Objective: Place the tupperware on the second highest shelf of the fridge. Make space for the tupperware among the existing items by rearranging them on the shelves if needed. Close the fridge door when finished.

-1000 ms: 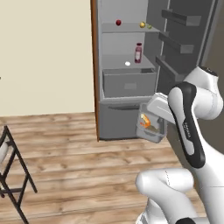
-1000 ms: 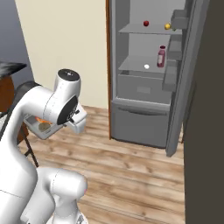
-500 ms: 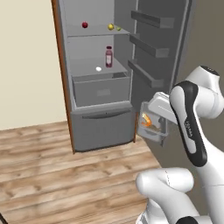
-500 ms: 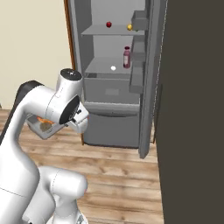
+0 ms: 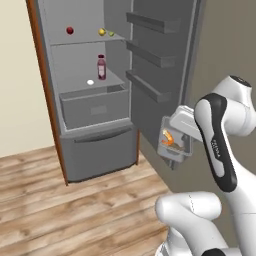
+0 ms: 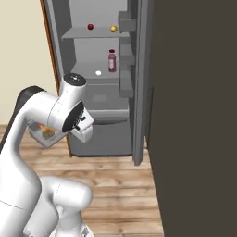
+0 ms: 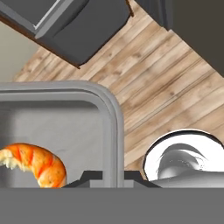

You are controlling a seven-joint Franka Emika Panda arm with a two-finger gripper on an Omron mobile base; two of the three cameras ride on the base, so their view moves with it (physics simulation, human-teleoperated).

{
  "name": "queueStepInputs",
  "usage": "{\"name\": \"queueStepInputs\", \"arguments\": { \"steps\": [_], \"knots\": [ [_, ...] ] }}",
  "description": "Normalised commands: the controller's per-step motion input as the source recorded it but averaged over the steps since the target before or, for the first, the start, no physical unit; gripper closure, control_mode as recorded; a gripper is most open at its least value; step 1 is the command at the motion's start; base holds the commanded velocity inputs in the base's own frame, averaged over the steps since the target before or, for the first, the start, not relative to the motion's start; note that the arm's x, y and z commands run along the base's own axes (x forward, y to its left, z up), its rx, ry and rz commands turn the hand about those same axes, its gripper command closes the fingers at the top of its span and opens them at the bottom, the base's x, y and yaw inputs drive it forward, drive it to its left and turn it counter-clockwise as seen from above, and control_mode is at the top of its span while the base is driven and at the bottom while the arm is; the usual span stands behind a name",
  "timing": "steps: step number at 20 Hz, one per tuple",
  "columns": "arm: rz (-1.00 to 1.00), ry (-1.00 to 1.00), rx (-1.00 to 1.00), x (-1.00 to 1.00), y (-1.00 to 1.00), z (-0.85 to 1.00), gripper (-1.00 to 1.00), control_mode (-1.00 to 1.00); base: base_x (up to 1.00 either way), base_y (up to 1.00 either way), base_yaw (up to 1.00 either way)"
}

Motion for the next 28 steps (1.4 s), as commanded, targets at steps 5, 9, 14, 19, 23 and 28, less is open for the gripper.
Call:
{"name": "queueStepInputs", "arguments": {
  "steps": [5, 9, 14, 19, 23, 28],
  "knots": [
    [0.00, 0.00, 0.00, 0.00, 0.00, 0.00, 1.00, 1.00, 0.55, 0.55, -0.18],
    [0.00, 0.00, 0.00, 0.00, 0.00, 0.00, 1.00, 1.00, 0.63, 0.77, -0.11],
    [0.00, 0.00, 0.00, 0.00, 0.00, 0.00, 1.00, 1.00, 0.71, 0.57, -0.04],
    [0.00, 0.00, 0.00, 0.00, 0.00, 0.00, 1.00, 1.00, 0.71, 0.05, 0.00],
    [0.00, 0.00, 0.00, 0.00, 0.00, 0.00, 1.00, 1.00, 0.55, 0.00, 0.00],
    [0.00, 0.00, 0.00, 0.00, 0.00, 0.00, 1.00, 1.00, 0.47, -0.04, 0.11]
  ]
}}
